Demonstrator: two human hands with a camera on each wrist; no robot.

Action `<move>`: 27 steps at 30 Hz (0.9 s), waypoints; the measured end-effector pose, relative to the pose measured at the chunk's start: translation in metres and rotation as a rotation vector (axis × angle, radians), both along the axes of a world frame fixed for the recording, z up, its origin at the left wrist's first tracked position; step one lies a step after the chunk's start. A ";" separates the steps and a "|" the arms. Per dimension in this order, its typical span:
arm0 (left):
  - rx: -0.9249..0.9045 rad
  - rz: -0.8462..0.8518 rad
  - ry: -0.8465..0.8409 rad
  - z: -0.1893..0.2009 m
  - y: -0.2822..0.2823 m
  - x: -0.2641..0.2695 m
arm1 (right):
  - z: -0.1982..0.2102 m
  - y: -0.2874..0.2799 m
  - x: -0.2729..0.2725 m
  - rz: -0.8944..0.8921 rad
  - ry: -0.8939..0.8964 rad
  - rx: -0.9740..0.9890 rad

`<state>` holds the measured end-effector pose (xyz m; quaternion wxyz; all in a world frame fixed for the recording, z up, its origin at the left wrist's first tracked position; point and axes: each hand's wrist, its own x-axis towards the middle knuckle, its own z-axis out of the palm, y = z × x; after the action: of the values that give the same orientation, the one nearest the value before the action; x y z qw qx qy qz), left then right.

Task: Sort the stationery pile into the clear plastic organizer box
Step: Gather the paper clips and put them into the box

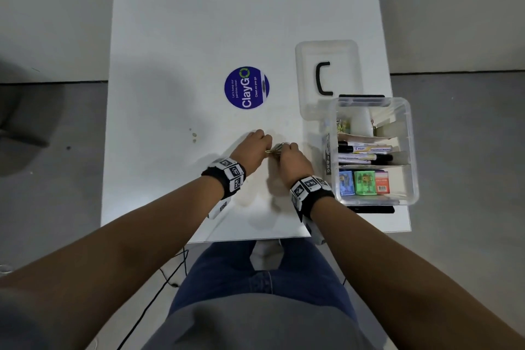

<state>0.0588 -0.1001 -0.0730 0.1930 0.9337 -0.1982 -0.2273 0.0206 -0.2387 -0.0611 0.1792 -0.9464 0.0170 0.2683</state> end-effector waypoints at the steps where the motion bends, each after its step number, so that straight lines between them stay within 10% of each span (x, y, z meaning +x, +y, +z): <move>1: 0.015 -0.014 0.003 0.001 0.001 0.002 | 0.002 0.001 0.001 -0.009 0.010 -0.002; 10: 0.071 0.034 0.059 0.015 0.007 0.010 | 0.026 -0.004 0.012 -0.242 0.022 0.070; 18: -0.410 0.302 0.036 0.096 -0.051 0.015 | 0.101 -0.060 0.014 -0.550 -0.322 0.514; 27: -0.429 0.137 0.003 0.123 -0.210 0.041 | 0.103 -0.198 0.029 -0.671 -0.335 0.235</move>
<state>0.0995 -0.3102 0.0501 0.4024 0.8822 -0.1778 -0.1678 0.0493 -0.4370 0.0418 0.3645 -0.8919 0.2652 0.0367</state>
